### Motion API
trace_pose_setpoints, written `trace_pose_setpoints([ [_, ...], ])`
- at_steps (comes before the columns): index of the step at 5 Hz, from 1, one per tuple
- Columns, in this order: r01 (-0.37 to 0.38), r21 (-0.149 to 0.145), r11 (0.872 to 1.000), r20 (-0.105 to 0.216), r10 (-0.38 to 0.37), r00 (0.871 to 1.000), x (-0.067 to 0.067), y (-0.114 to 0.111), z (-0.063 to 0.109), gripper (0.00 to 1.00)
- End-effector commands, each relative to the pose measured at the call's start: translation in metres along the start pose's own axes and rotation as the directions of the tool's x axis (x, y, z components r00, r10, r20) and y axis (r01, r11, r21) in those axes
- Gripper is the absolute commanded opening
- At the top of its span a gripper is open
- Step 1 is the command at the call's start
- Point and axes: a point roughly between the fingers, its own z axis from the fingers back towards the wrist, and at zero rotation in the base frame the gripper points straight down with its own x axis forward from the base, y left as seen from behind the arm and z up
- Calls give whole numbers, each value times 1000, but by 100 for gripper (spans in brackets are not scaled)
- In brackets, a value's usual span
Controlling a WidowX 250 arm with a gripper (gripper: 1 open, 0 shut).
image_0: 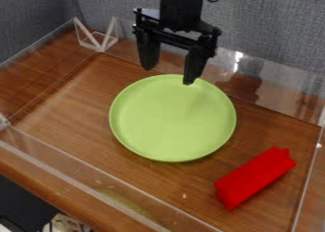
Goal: Put the carrot on the left side
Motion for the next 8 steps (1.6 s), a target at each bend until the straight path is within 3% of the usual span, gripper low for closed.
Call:
trace_pose_setpoints([
  [1,148,-2,989,-11,-148,989,-7,-32,-6,100],
  [2,335,2,942,-12,-335,942,-18,-83,-13,100],
  [3,435,24,900,-14,-435,901,-25,-126,-28,100],
  [4,490,45,870,-13,-490,872,-31,-144,-48,100],
  [5,523,53,851,-44,-522,852,-45,-148,-60,100],
  [6,460,91,883,3,-462,887,-44,-151,-32,100],
  [7,398,110,911,60,-406,912,-39,-151,-9,100],
  [8,379,113,918,54,-387,921,-48,-151,-33,0],
])
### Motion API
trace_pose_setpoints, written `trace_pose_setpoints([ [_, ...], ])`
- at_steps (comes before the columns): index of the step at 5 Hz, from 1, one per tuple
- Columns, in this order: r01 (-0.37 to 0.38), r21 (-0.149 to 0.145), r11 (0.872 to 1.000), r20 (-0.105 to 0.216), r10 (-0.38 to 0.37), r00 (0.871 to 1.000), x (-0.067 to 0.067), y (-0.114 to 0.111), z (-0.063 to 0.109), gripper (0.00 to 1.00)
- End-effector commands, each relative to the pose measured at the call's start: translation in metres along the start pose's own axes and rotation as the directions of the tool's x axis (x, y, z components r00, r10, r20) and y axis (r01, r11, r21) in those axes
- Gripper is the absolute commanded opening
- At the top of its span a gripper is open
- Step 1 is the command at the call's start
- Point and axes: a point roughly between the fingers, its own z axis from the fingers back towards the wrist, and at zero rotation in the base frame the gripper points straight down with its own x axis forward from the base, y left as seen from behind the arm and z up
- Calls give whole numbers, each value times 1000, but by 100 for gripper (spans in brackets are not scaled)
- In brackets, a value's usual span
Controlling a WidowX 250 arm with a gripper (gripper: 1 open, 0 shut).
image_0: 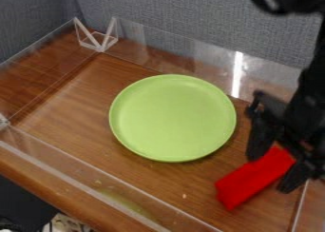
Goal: Put the carrot on the left side
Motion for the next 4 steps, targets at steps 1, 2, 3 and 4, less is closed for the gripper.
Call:
trace_pose_setpoints([
  [1,-39,4,999,53,39,998,-4,-2,-4,100],
  [2,1,37,999,105,-5,994,-2,7,12,100],
  [3,52,51,997,153,-60,986,-4,14,28,100],
  [4,124,62,990,154,-132,979,-10,13,21,100],
])
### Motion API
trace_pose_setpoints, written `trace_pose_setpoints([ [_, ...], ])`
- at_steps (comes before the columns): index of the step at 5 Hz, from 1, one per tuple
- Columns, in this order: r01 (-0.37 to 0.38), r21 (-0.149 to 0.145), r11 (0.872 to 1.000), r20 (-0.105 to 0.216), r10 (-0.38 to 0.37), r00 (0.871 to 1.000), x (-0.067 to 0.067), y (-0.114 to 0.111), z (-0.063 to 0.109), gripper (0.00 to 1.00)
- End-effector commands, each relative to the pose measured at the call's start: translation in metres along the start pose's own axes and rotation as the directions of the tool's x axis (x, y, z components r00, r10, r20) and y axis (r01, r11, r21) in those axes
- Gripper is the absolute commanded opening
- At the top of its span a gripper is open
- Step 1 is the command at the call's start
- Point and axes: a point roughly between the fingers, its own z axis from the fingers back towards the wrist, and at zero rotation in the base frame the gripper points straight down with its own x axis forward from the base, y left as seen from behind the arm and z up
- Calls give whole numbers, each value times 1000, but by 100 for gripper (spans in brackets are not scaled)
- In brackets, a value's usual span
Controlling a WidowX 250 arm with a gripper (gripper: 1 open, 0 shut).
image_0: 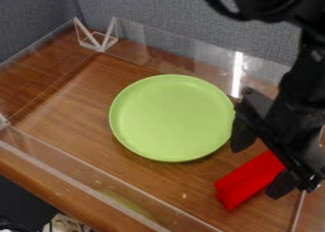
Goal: Put the carrot on the left side
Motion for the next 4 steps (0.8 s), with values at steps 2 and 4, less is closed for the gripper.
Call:
trace_pose_setpoints([
  [2,-71,35,997,68,69,995,3,15,-4,100],
  [4,47,44,998,113,-52,992,27,9,1,100],
])
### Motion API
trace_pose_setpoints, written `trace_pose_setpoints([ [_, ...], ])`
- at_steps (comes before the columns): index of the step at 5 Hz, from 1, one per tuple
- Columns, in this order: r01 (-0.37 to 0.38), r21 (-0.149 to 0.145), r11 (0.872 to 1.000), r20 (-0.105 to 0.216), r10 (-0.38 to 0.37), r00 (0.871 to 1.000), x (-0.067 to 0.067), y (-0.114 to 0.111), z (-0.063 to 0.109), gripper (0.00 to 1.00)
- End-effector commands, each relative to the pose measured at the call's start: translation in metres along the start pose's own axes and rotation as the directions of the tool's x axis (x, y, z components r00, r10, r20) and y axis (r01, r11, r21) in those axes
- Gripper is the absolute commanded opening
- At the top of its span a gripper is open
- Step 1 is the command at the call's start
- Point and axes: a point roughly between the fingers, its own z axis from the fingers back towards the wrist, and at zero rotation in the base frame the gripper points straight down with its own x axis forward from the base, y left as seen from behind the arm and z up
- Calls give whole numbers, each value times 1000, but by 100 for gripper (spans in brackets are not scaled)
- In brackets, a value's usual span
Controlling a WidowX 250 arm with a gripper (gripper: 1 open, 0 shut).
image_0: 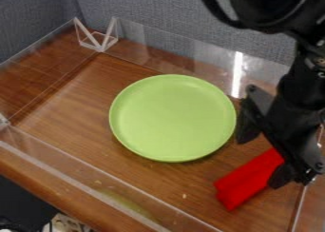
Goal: Put the carrot on the left side
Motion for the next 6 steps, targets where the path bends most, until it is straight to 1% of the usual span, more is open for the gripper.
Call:
trace_pose_setpoints([
  [1,0,-6,1000,35,0,999,5,0,5,100],
  [2,-15,-14,1000,11,15,1000,0,2,-2,100],
  [3,-59,0,998,-3,59,998,-2,6,-3,100],
  [4,-145,14,989,-23,145,989,1,6,-5,100],
  [5,-207,8,978,-35,207,978,-15,10,-17,0],
  [6,-261,-7,965,-23,261,965,-30,13,-29,0],
])
